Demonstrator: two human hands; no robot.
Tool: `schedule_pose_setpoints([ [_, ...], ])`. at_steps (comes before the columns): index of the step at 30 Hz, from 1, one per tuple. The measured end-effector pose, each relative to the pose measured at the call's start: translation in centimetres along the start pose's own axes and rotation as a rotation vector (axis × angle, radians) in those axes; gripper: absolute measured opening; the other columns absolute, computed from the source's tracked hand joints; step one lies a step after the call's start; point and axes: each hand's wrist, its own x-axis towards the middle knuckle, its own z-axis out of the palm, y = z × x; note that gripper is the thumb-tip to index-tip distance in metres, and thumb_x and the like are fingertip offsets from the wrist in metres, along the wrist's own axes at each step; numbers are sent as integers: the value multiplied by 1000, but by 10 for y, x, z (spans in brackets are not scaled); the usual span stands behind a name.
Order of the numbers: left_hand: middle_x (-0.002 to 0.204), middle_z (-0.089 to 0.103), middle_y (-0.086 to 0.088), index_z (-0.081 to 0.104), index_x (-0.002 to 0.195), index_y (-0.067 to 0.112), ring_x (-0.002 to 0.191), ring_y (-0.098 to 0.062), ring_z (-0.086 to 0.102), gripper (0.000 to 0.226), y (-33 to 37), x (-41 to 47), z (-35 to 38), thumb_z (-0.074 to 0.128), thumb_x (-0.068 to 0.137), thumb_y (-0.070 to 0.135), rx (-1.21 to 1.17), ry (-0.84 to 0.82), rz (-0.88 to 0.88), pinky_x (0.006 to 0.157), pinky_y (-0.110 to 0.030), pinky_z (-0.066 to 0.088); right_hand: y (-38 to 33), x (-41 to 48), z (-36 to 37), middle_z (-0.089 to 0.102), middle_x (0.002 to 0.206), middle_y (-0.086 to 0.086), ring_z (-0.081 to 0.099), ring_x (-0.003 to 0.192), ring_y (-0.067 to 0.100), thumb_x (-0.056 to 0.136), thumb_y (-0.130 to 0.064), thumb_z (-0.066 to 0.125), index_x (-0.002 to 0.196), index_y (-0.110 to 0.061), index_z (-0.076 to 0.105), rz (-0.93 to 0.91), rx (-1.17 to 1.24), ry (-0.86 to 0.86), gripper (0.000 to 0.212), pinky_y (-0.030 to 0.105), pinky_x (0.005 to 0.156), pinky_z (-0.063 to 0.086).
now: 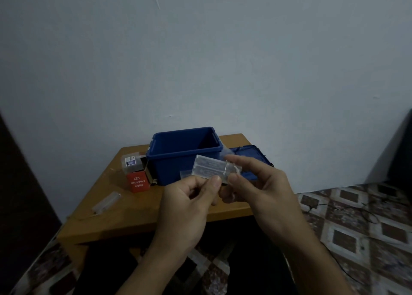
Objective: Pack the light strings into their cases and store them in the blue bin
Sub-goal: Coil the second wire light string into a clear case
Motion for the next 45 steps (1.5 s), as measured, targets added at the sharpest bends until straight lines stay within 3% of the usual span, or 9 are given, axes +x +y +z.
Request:
schedule_pose_setpoints([
  [7,63,68,5,78,87,22,47,6,51,18,22,-2,-21,64,93,32,259,-240,-85,54,-15,37,4,4,-5,75,91,7,72,74,23,97,-9,63,121,-21,69,24,28,96,28,33,70,62],
  [15,65,66,0,74,81,29,58,-12,59,14,53,3,-42,66,91,36,462,-433,111,59,-24,49,5,3,-6,72,94,4,71,77,19,96,-13,65,120,-26,70,42,-118,102,29,33,70,62],
  [22,72,66,2,71,82,29,66,-13,60,16,68,37,-50,62,94,32,537,-434,294,63,-35,49,0,-1,-6,72,88,0,69,80,16,93,-20,67,113,-33,71,69,-234,-72,24,40,80,60],
  [25,73,67,6,72,83,24,67,-9,61,14,67,52,-48,63,94,25,521,-434,314,64,-28,51,-5,-3,-7,73,91,-1,69,79,16,92,-17,67,108,-30,73,93,-176,-155,21,35,79,60],
  [29,64,63,9,72,85,17,57,-2,54,13,51,68,-45,63,94,23,418,-458,179,54,-17,44,-9,-4,-11,73,99,9,66,81,21,89,-7,70,102,-18,78,122,93,-239,19,31,75,57],
  [33,71,67,0,72,88,14,56,-7,57,18,23,67,-41,57,98,12,189,-451,-99,49,-20,39,-8,-1,-12,72,103,19,64,82,27,76,-10,71,106,-8,77,123,340,-194,31,29,72,57],
  [35,64,58,-1,75,94,19,46,-7,42,25,9,59,-37,53,99,8,63,-481,-170,44,-19,26,-5,1,-11,71,106,24,63,84,29,74,-10,73,108,-8,77,131,373,-141,34,30,73,58],
  [41,65,47,-3,69,113,19,42,-5,29,28,-12,27,-20,71,86,27,-284,-366,-175,41,-18,22,2,3,-4,70,107,24,66,84,28,79,-12,80,113,-9,75,93,350,-7,35,31,73,58],
  [45,66,49,-3,68,104,9,43,-6,30,32,-11,11,-13,71,87,36,-358,-250,-88,41,-18,24,1,0,3,69,95,17,66,80,27,82,-13,72,115,-15,75,12,255,53,32,33,76,58],
])
